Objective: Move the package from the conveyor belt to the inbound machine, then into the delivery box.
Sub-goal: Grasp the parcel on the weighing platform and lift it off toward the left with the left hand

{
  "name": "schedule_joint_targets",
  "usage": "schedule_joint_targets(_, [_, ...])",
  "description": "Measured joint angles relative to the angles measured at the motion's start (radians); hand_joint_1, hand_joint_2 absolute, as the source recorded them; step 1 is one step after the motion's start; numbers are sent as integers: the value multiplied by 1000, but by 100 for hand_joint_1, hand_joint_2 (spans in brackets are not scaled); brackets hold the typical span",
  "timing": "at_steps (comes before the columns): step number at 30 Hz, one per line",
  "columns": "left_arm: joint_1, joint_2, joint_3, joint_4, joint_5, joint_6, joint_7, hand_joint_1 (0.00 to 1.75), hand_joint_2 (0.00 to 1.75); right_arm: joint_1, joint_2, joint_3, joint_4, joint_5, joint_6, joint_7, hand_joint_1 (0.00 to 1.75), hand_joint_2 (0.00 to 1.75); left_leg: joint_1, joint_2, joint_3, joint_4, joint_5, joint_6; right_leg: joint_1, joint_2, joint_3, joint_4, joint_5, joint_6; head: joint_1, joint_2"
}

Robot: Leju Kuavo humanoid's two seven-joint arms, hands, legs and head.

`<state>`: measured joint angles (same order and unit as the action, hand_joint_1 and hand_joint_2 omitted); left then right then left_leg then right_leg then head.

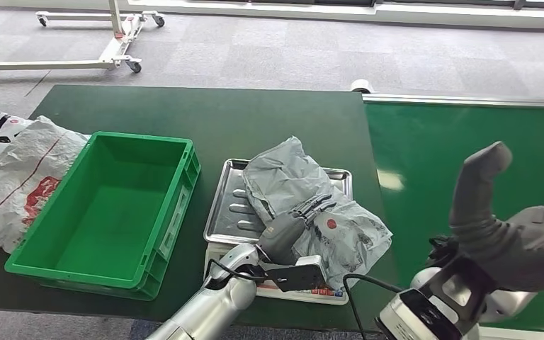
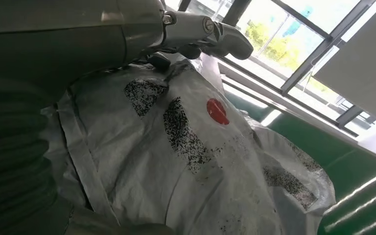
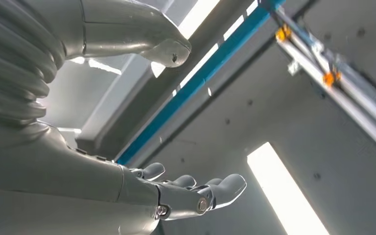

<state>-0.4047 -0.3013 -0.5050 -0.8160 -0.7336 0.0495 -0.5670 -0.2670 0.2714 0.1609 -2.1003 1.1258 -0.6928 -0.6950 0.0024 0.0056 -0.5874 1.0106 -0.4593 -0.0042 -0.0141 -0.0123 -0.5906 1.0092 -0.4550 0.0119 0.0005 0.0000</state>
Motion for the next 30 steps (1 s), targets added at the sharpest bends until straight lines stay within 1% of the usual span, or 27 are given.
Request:
schedule_joint_targets(1, [-11,-4,-11,25,-7,13,10,0,175,0,4,4,13,3,0,0,0,175,0,0,0,0,0,0,0,0,0,0,0,0,0,0])
schedule_joint_targets(5, [-50,-21,-60,120,-93,74,70,175,175,-2,11,15,42,5,0,0,0,175,0,0,0,0,0,0,0,0,0,0,0,0,0,0])
schedule_joint_targets(9, [-80,-33,-104,200,-129,118,104,175,175,-4,15,18,57,8,0,0,0,175,0,0,0,0,0,0,0,0,1,0,0,0,0,0])
schedule_joint_targets(13, [-100,-34,-133,248,-117,153,107,175,175,-4,17,19,69,17,0,0,0,175,0,0,1,0,0,0,0,0,1,0,0,0,0,0])
schedule_joint_targets(20, [-125,-34,-147,284,-117,186,109,175,175,-5,18,18,82,27,0,0,0,175,0,0,2,0,0,0,0,0,2,0,1,0,0,0])
schedule_joint_targets(22, [-128,-33,-146,286,-106,211,107,175,175,-5,18,18,85,32,0,0,0,175,0,1,2,0,1,0,0,0,2,0,1,-1,0,0])
schedule_joint_targets(24, [-128,-31,-141,283,-82,254,101,175,175,-4,18,17,88,36,-1,0,0,175,0,1,2,0,1,-1,0,0,1,0,2,-1,0,0])
schedule_joint_targets(26, [-123,-26,-119,261,-37,324,89,175,175,-2,18,12,92,38,-2,0,0,175,0,2,1,0,2,-2,0,1,0,0,3,-2,0,0])
schedule_joint_targets(28, [-120,-12,-72,213,20,397,82,175,175,1,18,4,95,39,-2,0,0,175,0,3,1,0,3,-2,1,2,-1,0,4,-3,0,0])
schedule_joint_targets(30, [-117,10,-8,142,75,451,80,175,175,4,17,-6,97,37,-2,0,0,175,0,4,1,0,4,-3,2,2,-1,0,4,-4,0,0])
